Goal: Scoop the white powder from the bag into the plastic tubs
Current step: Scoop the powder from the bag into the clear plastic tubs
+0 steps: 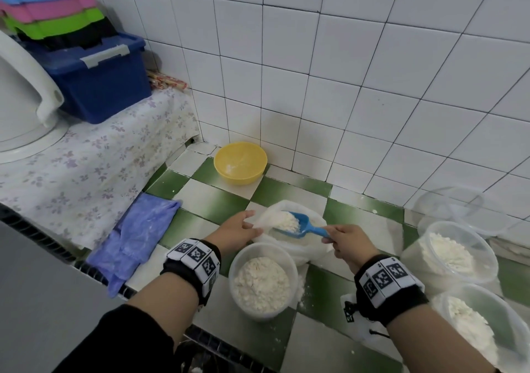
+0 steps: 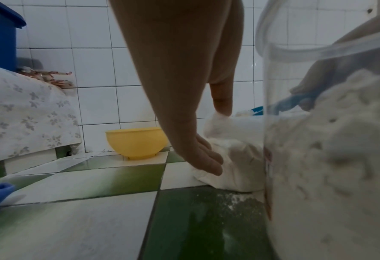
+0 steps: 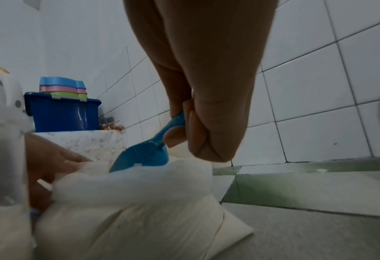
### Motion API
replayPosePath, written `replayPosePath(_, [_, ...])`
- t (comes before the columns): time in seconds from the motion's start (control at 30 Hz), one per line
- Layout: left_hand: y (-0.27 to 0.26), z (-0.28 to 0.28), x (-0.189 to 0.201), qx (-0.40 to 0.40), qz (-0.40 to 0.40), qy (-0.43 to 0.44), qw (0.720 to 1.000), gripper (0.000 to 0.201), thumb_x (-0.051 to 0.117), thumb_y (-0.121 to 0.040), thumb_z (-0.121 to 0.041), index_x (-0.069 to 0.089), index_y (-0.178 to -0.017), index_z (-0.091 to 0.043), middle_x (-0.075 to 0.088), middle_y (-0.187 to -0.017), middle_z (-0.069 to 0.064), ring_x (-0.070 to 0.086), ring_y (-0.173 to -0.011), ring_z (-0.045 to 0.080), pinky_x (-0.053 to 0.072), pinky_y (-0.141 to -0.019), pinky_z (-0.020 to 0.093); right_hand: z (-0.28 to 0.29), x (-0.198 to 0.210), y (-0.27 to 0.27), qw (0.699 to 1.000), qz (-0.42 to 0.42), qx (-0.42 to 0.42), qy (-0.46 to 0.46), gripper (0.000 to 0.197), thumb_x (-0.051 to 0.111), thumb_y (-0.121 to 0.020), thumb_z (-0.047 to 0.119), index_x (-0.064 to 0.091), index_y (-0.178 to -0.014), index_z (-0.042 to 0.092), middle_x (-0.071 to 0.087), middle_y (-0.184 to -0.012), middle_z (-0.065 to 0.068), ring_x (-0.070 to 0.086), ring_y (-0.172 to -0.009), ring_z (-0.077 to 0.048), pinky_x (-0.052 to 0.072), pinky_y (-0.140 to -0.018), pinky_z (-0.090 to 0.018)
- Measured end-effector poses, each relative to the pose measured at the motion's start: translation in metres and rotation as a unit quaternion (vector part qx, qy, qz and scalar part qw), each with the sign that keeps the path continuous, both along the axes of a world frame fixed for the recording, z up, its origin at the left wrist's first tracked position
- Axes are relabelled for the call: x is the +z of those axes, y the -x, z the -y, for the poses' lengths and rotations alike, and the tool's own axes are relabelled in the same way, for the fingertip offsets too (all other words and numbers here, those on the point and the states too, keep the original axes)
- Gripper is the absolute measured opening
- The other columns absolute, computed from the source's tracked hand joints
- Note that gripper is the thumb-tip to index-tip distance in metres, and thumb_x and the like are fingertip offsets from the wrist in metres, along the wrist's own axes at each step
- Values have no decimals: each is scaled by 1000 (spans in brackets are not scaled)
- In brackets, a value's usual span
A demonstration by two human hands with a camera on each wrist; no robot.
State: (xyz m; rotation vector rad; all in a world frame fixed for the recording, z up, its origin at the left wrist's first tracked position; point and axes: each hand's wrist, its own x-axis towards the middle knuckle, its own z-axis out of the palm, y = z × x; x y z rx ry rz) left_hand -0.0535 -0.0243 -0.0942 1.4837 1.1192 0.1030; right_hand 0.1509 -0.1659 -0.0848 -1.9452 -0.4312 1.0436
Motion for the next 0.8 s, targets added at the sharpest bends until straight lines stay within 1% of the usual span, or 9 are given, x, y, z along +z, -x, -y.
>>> replayPosePath(0.17, [2, 4, -2, 29, 8, 16, 999, 55, 58, -98, -22, 36, -148, -13, 66, -113, 7, 66, -88, 17, 51, -68, 23, 21, 24, 0, 999, -2, 2, -51, 24, 44, -98, 11, 67, -102, 5, 60, -74, -9, 32, -55, -12, 28, -50, -23])
replayPosePath(0.3, [6, 7, -5, 60, 30, 58, 996, 49, 54, -100, -27, 40, -145, -15, 64, -123, 10, 68, -99, 23, 55, -76, 32, 39, 49, 4, 995, -12, 29, -94, 26, 43, -98, 9, 69, -93, 10, 58, -73, -8, 32, -56, -11, 28, -50, -21])
replayPosePath(0.47, [11, 4, -19, 81, 63, 108, 989, 53, 59, -94, -31, 45, -140, -9, 62, -129, 14, 66, -110, 30, 53, -95, 47, 55, 74, 15, 988, -7, 98, -115, 24, 47, -98, 10, 71, -95, 10, 62, -72, -6, 34, -56, -10, 29, -47, -16])
replayPosePath(0.5, [12, -5, -38, 87, 67, 114, 987, 55, 60, -93, -32, 44, -141, -8, 62, -128, 14, 65, -111, 31, 54, -92, 46, 59, 78, 18, 987, 3, 120, -111, 24, 47, -97, 11, 71, -95, 12, 63, -71, -4, 35, -57, -10, 31, -48, -16])
replayPosePath(0.57, [13, -7, -43, 87, 78, 130, 985, 61, 64, -91, -34, 42, -143, -9, 61, -131, 14, 64, -113, 32, 55, -86, 42, 65, 86, 25, 980, 46, 165, -99, 24, 49, -96, 13, 72, -95, 19, 65, -71, 2, 37, -58, -11, 32, -50, -17])
replayPosePath(0.63, [13, 4, -21, 83, 90, 128, 984, 57, 63, -94, -32, 42, -142, -8, 55, -138, 12, 61, -117, 30, 54, -88, 41, 67, 91, 34, 966, 121, 215, -75, 23, 51, -96, 16, 72, -96, 24, 66, -72, 9, 43, -58, -8, 33, -54, -15])
replayPosePath(0.67, [14, 14, -4, 77, 94, 126, 984, 49, 59, -97, -28, 42, -141, -14, 53, -139, 11, 58, -120, 29, 53, -92, 42, 67, 92, 39, 956, 160, 238, -64, 22, 52, -95, 17, 72, -97, 25, 65, -74, 11, 48, -60, -5, 34, -55, -13])
replayPosePath(0.77, [15, 19, 3, 70, 94, 139, 983, 38, 52, -101, -24, 41, -138, -24, 53, -136, 7, 58, -120, 27, 53, -93, 42, 65, 89, 53, 928, 235, 286, -46, 22, 52, -95, 14, 70, -102, 25, 60, -80, 14, 50, -68, -5, 38, -57, -9])
replayPosePath(0.8, [17, 19, 3, 62, 93, 136, 984, 38, 53, -101, -26, 43, -137, -21, 54, -136, 6, 59, -118, 26, 54, -92, 43, 65, 88, 57, 921, 252, 293, -43, 23, 51, -95, 13, 70, -104, 24, 59, -83, 14, 49, -69, -5, 38, -58, -8])
